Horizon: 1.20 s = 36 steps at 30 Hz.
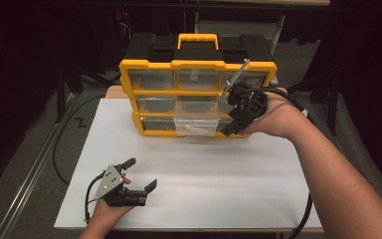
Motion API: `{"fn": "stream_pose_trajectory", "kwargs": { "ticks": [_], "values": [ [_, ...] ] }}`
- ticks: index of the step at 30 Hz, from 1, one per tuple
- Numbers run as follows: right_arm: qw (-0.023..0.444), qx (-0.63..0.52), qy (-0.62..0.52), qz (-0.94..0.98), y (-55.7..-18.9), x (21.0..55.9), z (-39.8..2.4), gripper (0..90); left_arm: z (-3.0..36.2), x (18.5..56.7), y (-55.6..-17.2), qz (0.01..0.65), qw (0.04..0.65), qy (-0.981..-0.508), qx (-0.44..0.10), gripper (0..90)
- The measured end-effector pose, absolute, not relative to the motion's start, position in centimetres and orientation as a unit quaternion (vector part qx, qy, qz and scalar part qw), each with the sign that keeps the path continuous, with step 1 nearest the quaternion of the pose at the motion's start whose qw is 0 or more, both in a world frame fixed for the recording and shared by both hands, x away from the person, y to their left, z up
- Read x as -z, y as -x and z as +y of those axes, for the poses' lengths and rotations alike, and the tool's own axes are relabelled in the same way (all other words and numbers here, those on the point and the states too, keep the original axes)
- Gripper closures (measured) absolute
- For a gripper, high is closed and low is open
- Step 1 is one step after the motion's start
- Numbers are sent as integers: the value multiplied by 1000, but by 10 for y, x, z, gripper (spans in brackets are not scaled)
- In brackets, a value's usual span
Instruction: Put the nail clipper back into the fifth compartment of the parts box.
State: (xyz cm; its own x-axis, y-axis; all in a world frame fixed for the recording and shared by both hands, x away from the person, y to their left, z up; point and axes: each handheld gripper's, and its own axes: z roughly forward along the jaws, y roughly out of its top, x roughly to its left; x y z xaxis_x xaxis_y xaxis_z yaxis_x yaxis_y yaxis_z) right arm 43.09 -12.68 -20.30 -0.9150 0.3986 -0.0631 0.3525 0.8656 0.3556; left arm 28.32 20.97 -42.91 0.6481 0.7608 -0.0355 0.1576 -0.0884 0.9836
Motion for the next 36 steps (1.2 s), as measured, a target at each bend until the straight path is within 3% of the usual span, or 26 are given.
{"fn": "stream_pose_trajectory", "kwargs": {
  "ticks": [36],
  "values": [
    [61,-155,-212,963,-396,247,-148,110,209,429,-283,329,590,-692,-254,12]
  ]
}}
